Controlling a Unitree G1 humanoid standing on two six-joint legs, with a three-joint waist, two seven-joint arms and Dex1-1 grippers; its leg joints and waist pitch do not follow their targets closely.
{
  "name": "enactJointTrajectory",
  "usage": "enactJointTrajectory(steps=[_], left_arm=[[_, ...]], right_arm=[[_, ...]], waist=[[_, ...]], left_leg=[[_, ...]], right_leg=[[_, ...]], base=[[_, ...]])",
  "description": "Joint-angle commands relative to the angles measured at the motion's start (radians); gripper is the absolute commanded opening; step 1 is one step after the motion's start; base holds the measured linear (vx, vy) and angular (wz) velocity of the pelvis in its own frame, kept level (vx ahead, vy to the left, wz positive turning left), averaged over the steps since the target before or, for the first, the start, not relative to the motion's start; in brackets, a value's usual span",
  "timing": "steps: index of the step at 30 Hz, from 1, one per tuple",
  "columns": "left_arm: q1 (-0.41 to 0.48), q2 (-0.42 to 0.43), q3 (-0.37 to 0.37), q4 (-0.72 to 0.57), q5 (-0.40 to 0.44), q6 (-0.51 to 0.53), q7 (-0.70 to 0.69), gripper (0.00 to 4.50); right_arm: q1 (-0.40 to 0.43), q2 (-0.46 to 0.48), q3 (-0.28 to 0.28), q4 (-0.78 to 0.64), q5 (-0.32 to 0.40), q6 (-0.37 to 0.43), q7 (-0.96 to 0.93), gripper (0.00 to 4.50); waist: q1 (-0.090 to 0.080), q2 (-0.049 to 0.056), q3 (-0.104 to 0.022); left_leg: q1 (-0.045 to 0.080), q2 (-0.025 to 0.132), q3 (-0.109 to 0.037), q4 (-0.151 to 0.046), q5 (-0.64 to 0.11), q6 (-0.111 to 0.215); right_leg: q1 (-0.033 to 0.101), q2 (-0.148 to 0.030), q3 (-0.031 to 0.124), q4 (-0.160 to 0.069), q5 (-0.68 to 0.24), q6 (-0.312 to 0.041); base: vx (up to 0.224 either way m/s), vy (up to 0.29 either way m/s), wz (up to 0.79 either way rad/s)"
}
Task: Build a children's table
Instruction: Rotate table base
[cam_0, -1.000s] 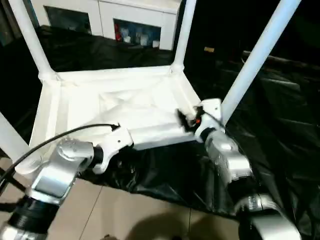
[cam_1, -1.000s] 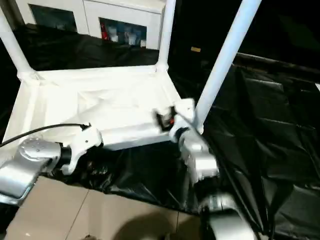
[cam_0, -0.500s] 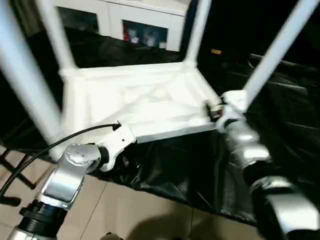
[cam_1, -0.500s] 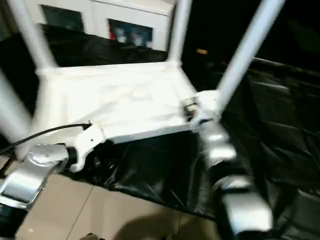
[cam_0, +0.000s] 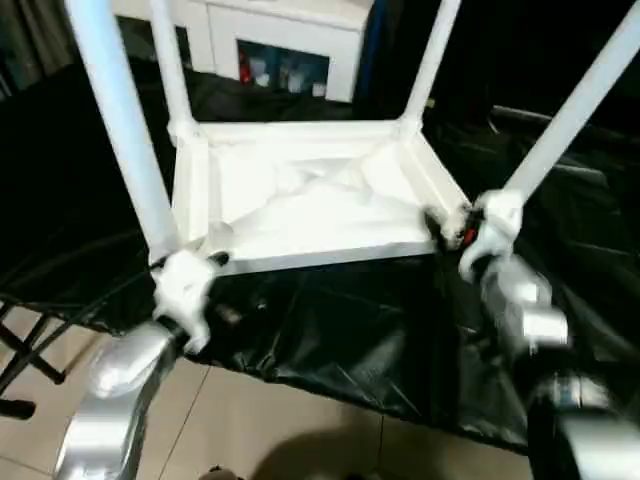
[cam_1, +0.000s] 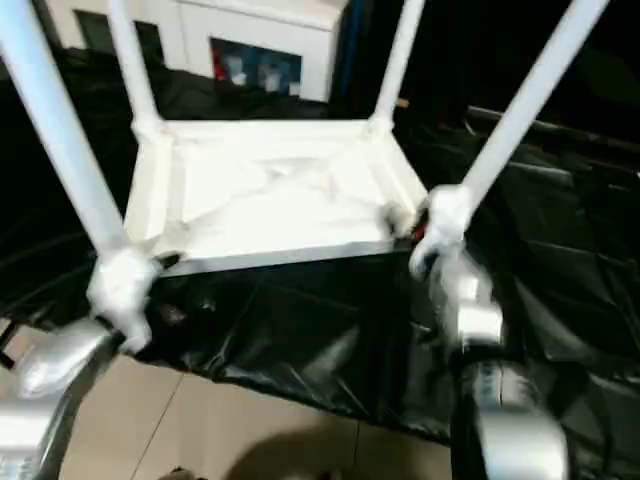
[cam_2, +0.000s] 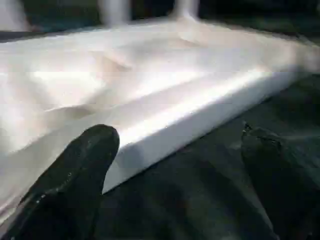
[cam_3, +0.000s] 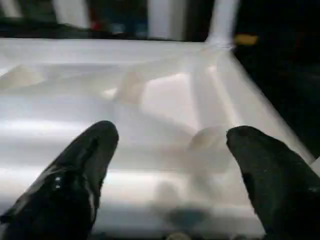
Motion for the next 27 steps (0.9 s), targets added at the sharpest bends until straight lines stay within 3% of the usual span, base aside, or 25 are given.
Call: enactJointTrajectory(steps=[1,3,5,8,11,12,15,16,19,20,23,27], left_arm=[[0.023,-0.015,0.046,-0.009,-0.012,-0.073,0.063,4.50],[0.066,-0.053,0.095,-0.005,0.007,-0.167,0.155,4.50],[0.106,-0.073,0.107,-0.001,0.048,-0.237,0.221,4.50],[0.112,-0.100,0.125,0.004,0.058,-0.271,0.271,4.50],[0.061,-0.093,0.148,0.033,0.057,-0.269,0.287,4.50],[0.039,-0.086,0.154,0.046,0.051,-0.261,0.283,4.50],[-0.074,-0.028,0.177,0.146,0.020,-0.265,0.264,4.50],[-0.116,-0.003,0.180,0.188,0.003,-0.262,0.246,4.50],[-0.212,0.057,0.184,0.292,-0.043,-0.249,0.182,4.50],[-0.234,0.072,0.183,0.319,-0.056,-0.235,0.159,4.50],[-0.294,0.108,0.184,0.386,-0.103,-0.198,0.071,4.50],[-0.328,0.176,0.142,0.413,-0.197,-0.079,-0.194,4.50]], right_arm=[[0.026,-0.008,0.011,-0.094,0.040,0.015,0.028,4.41],[0.103,-0.011,0.036,-0.192,0.037,0.032,0.010,4.47],[0.179,-0.022,0.072,-0.293,0.029,0.112,-0.005,4.47],[0.236,-0.029,0.091,-0.368,0.013,0.165,0.009,4.47],[0.263,-0.022,0.087,-0.396,-0.007,0.180,0.020,4.47],[0.264,-0.020,0.086,-0.394,-0.021,0.185,0.014,4.47],[0.263,-0.021,0.103,-0.386,-0.046,0.239,-0.009,4.47],[0.256,-0.022,0.108,-0.373,-0.057,0.259,-0.037,4.47],[0.237,-0.026,0.116,-0.345,-0.062,0.308,-0.078,4.47],[0.231,-0.028,0.120,-0.339,-0.068,0.315,-0.086,4.47],[0.201,-0.027,0.120,-0.295,-0.086,0.315,-0.097,4.47],[0.134,-0.015,0.123,-0.191,-0.123,0.306,-0.096,4.47]], waist=[[-0.001,0.014,-0.059],[-0.002,0.018,-0.055],[-0.005,0.022,-0.047],[-0.007,0.022,-0.045],[-0.009,0.023,-0.044],[-0.010,0.018,-0.044],[-0.011,0.022,-0.044],[-0.012,0.018,-0.047],[-0.011,0.022,-0.052],[-0.009,0.027,-0.055],[-0.011,0.026,-0.059],[-0.009,0.031,-0.064]], left_leg=[[0.001,0.006,0.010,-0.074,-0.241,0.065],[0.005,0.008,0.008,-0.077,-0.278,0.050],[0.008,0.006,0.006,-0.082,-0.338,0.029],[0.013,0.006,0.002,-0.086,-0.401,0.015],[0.016,0.005,-0.002,-0.088,-0.415,0.008],[0.017,0.005,-0.002,-0.088,-0.414,0.008],[0.015,-0.001,-0.005,-0.088,-0.399,0.004],[0.012,-0.001,-0.007,-0.089,-0.380,0.002],[0.014,-0.003,-0.005,-0.087,-0.326,-0.007],[0.015,-0.001,-0.005,-0.086,-0.309,-0.010],[0.010,-0.002,-0.001,-0.083,-0.249,-0.011],[0.016,-0.004,0.004,-0.077,-0.176,-0.009]], right_leg=[[0.062,-0.022,0.025,-0.077,-0.136,-0.180],[0.057,-0.020,0.025,-0.086,-0.191,-0.159],[0.051,-0.015,0.024,-0.099,-0.282,-0.114],[0.044,-0.016,0.023,-0.111,-0.376,-0.078],[0.039,-0.016,0.023,-0.117,-0.403,-0.067],[0.039,-0.017,0.022,-0.116,-0.402,-0.067],[0.040,-0.017,0.023,-0.114,-0.400,-0.063],[0.045,-0.020,0.023,-0.109,-0.377,-0.068],[0.047,-0.020,0.025,-0.098,-0.299,-0.099],[0.050,-0.022,0.026,-0.092,-0.258,-0.114],[0.058,-0.024,0.026,-0.081,-0.176,-0.147],[0.059,-0.024,0.027,-0.067,-0.080,-0.196]], base=[[0.000,0.000,0.00],[0.000,0.000,0.00],[0.000,0.000,0.00],[0.000,0.000,0.00],[0.000,0.000,0.00],[0.000,0.000,0.00],[0.000,0.000,0.00],[0.000,0.000,0.00],[0.000,0.000,0.00],[0.000,0.000,0.00],[0.000,0.000,0.00],[0.000,0.000,0.00]])
